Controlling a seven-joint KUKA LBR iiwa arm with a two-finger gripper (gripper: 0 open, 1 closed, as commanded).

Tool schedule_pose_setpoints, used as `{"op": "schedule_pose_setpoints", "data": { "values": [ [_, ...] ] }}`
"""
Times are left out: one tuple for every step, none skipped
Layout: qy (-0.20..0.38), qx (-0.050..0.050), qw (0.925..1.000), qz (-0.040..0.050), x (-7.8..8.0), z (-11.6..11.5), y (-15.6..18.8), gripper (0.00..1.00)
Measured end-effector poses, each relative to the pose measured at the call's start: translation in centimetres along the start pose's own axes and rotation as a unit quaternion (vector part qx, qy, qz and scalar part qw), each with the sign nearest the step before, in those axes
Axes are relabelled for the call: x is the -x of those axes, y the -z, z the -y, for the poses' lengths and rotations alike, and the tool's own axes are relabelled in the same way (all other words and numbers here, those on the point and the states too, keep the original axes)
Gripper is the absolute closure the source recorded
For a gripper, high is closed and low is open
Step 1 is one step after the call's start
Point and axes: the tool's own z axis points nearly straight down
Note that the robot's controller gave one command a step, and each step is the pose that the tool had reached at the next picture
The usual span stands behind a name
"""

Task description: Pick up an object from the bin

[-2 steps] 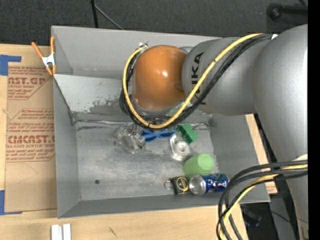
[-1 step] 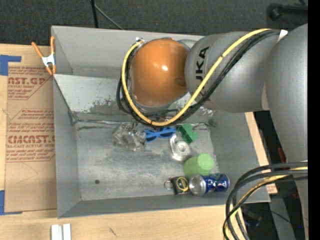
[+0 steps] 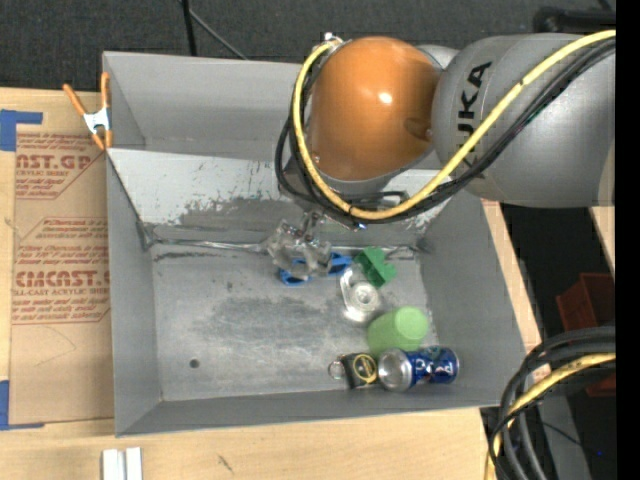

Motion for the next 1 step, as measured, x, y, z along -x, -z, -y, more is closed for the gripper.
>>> {"op": "schedule_pose_setpoints", "data": {
  "values": [
    [0.02, 0.008, 0.9997, -0.006, -5.76, -2.73, -8.65, 1.0]
  ]
}}
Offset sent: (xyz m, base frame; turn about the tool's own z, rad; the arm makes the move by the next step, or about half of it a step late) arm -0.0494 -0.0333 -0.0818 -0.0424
